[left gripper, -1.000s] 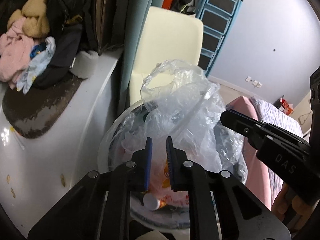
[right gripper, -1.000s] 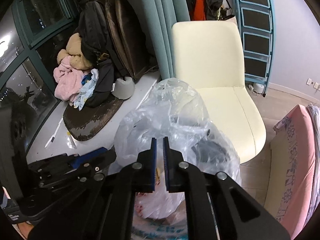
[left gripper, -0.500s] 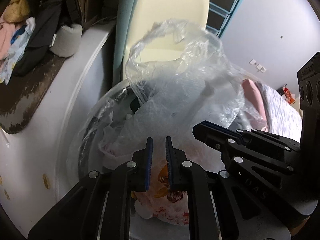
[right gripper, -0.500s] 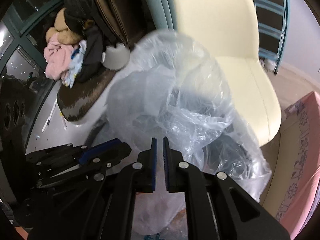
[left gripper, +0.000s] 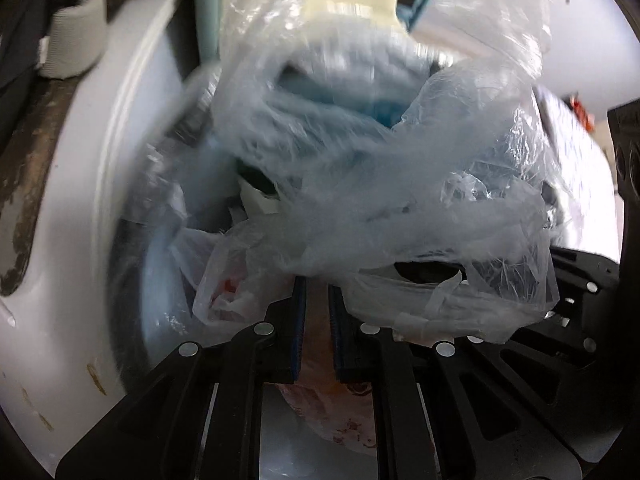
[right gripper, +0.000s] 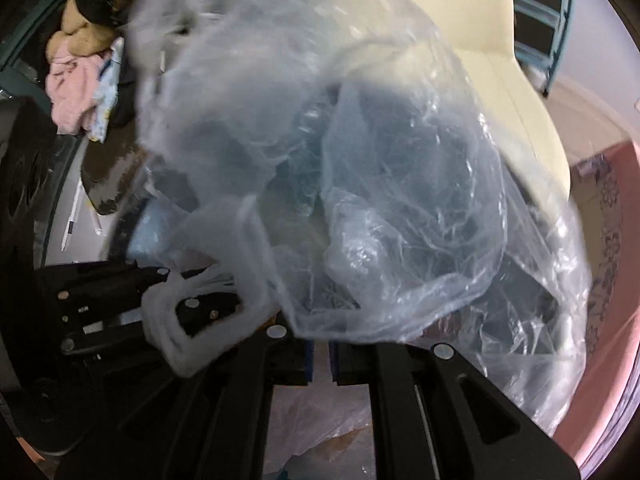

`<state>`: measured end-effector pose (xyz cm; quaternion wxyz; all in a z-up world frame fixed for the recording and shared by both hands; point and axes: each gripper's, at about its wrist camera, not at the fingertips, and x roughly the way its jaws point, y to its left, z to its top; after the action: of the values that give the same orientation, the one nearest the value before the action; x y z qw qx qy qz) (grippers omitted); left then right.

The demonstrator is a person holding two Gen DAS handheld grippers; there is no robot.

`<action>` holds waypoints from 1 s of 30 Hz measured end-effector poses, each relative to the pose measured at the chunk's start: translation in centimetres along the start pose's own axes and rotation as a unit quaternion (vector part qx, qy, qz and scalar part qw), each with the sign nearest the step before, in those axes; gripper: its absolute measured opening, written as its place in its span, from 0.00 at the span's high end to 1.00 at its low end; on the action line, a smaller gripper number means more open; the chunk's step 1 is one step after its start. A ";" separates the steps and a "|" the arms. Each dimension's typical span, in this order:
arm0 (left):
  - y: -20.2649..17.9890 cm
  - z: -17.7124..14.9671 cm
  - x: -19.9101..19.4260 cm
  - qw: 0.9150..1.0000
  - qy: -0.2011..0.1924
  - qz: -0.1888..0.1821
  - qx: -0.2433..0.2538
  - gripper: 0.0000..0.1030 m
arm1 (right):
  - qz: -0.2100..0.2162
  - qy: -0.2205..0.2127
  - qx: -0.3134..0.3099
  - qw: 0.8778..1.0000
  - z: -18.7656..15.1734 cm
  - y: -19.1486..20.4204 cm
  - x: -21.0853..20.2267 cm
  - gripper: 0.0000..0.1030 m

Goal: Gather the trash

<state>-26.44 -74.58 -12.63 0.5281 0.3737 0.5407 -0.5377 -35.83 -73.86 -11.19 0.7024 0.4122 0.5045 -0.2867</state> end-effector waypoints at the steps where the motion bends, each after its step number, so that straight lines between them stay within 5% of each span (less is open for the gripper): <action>1: 0.0 0.0 0.4 1.000 0.009 0.003 0.008 0.92 | 0.002 0.007 0.003 1.000 0.0 -0.1 0.4 0.92; 9: -1.6 0.7 2.3 0.994 0.041 0.023 0.101 0.92 | 0.003 0.071 0.014 0.997 -0.1 -1.1 2.0 0.98; 18: -1.0 0.9 2.0 0.993 0.041 0.028 0.103 0.93 | 0.012 0.092 0.025 0.995 0.4 -1.0 2.1 0.99; 24: -0.9 1.1 -2.3 0.993 -0.030 0.050 0.107 0.87 | 0.000 -0.024 -0.006 1.000 0.8 0.8 -2.6 0.99; 30: 0.3 0.2 -6.7 0.995 -0.075 0.022 0.056 0.53 | 0.010 -0.109 -0.012 0.994 0.1 1.6 -7.0 0.99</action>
<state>-25.01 -73.61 -6.17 0.5575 0.3730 0.4601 -0.5817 -36.75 -73.24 -4.15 0.7609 0.3748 0.4240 -0.3173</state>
